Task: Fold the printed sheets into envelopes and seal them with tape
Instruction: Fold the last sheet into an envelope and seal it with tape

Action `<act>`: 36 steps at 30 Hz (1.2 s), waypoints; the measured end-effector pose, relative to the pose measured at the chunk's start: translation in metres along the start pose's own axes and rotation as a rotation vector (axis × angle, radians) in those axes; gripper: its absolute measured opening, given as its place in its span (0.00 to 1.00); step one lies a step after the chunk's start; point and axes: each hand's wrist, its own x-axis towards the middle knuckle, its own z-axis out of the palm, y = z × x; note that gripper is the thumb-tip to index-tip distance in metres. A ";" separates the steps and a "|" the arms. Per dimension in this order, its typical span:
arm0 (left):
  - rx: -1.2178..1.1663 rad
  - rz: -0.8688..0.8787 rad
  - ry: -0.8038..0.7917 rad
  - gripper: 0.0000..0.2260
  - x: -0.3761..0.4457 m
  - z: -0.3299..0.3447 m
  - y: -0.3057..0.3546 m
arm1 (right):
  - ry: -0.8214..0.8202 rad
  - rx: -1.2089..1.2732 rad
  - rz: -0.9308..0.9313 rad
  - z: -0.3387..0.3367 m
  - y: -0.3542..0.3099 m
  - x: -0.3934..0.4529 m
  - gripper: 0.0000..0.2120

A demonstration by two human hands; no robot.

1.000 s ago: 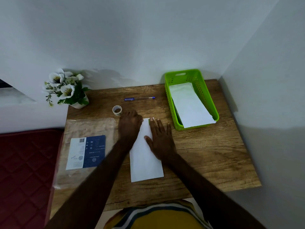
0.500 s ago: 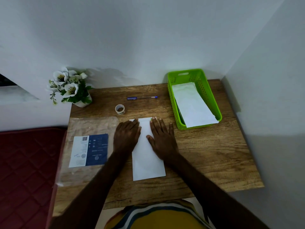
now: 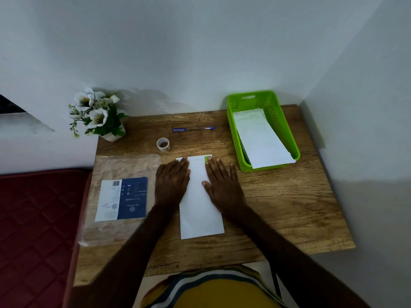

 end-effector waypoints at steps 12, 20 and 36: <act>-0.056 -0.342 -0.091 0.16 0.044 -0.015 -0.002 | 0.049 0.040 0.017 -0.002 -0.004 -0.003 0.31; -0.314 -0.391 -0.115 0.11 0.057 -0.013 -0.009 | 0.311 0.100 0.054 0.001 -0.008 -0.012 0.20; -0.787 -0.527 -0.219 0.07 0.056 -0.017 -0.023 | 0.141 0.330 0.172 -0.013 -0.012 -0.012 0.30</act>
